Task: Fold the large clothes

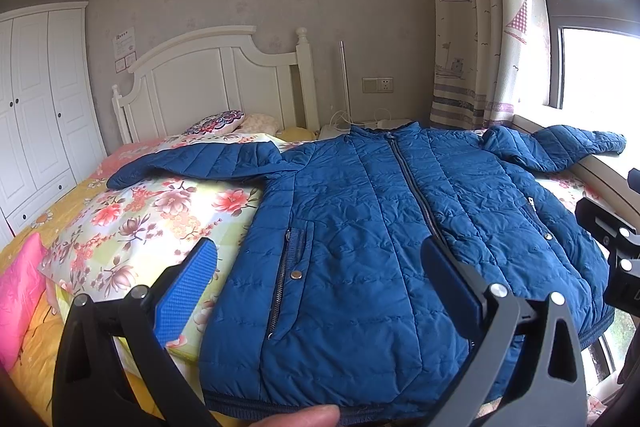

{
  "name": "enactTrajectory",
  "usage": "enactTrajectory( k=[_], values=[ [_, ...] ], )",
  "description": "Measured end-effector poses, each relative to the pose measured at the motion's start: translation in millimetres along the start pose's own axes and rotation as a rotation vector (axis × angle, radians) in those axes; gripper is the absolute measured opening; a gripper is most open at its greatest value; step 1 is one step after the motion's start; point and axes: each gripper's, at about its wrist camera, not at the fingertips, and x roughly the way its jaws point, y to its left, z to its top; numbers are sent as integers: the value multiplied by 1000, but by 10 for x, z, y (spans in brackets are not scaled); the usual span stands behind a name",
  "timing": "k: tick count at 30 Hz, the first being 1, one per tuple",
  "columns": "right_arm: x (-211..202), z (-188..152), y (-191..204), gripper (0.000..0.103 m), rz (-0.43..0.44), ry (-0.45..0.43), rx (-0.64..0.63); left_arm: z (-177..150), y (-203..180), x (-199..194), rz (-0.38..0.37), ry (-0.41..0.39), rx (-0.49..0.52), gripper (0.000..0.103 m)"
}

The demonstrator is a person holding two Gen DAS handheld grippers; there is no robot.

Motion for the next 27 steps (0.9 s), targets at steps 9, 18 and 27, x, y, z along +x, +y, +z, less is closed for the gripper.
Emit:
enactTrajectory(
  k=[9,18,27],
  values=[
    [10,8,-9,98,1,1,3,3,7,0,0,0,1,101],
    [31,-7,-11,98,2,7,6,-2,6,2,-1,2,1,101],
    [50,-20,-34,98,5,10,13,-17,9,12,-1,2,1,101]
  ],
)
